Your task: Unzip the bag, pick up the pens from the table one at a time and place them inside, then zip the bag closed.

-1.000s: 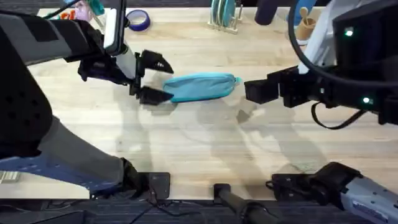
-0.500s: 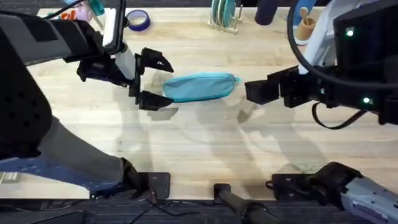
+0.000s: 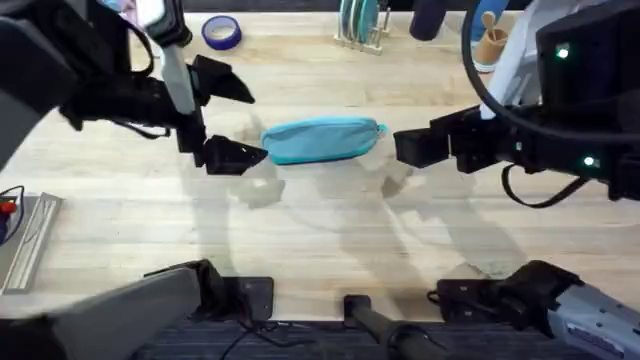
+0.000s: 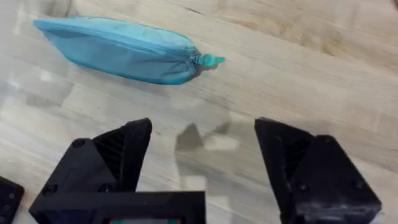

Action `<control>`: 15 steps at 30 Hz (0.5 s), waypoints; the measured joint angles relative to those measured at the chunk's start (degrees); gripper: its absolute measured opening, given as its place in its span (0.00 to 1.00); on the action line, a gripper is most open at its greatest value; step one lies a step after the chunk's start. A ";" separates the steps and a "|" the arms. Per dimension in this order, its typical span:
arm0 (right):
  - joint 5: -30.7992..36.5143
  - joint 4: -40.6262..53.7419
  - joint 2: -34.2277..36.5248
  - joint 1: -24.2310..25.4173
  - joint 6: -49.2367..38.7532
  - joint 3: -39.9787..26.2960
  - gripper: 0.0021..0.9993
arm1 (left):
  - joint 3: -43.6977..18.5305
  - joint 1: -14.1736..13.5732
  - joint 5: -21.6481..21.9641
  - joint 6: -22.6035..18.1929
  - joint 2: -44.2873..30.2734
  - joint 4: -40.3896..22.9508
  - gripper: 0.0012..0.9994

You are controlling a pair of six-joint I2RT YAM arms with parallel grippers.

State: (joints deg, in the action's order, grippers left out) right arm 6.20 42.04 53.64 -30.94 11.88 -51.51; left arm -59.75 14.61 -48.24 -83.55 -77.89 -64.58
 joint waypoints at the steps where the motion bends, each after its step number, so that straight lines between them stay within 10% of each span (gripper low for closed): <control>1: 0.00 0.00 -0.01 0.00 0.00 0.00 1.00 | 0.00 0.00 0.80 2.00 1.25 -0.34 1.00; 9: 0.02 0.00 -0.01 0.00 -0.12 0.00 1.00 | 0.00 0.00 7.43 22.67 13.38 -2.34 1.00; 15: 0.46 0.00 -0.01 0.00 -0.23 0.00 1.00 | 0.00 0.00 10.75 29.36 19.31 -8.86 1.00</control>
State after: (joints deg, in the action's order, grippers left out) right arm 6.66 42.04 53.63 -30.94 11.65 -51.51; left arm -59.75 14.61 -37.49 -54.19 -58.58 -73.44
